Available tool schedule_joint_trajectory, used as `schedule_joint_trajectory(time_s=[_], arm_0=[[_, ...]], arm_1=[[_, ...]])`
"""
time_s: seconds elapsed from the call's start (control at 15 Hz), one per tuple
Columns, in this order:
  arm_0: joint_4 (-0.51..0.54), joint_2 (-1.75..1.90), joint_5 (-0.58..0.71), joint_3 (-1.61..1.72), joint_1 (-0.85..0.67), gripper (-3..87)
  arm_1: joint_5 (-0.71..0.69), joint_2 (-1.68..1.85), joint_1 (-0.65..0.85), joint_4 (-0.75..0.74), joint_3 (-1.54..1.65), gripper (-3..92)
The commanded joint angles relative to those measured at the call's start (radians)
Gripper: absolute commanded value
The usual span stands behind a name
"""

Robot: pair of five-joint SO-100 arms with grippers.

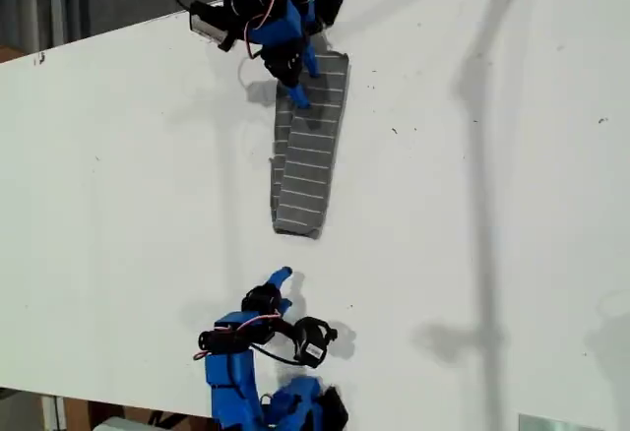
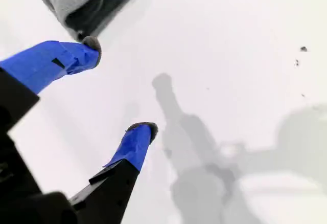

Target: Grasp corners of a square towel and fold twice.

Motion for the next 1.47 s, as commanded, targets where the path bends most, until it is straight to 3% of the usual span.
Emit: schedule_joint_trajectory(time_s=[0.0, 0.33, 0.8, 1.0, 1.13, 1.4], arm_0=[[0.043, -0.241, 0.051, -0.368, 0.031, 26.2], [0.141, -0.736, 0.133, -0.946, 0.026, 26.6], [0.055, -0.867, 0.097, -0.950, 0.012, 25.0], [0.014, -0.905, 0.092, -0.954, 0.017, 19.1], [0.005, -0.914, 0.058, -0.957, 0.014, 1.6], [0.035, -0.917, 0.008, -0.940, 0.006, -0.1]], arm_1=[[0.006, -0.002, -0.011, -0.006, -0.008, 26.9], [0.006, 0.009, -0.043, -0.015, -0.011, 27.2], [0.011, 0.017, -0.075, -0.044, -0.037, 26.8], [0.006, 0.011, -0.071, -0.048, -0.037, 26.8], [0.006, 0.011, -0.071, -0.048, -0.040, 26.7], [0.006, 0.014, -0.072, -0.044, -0.044, 26.2]])
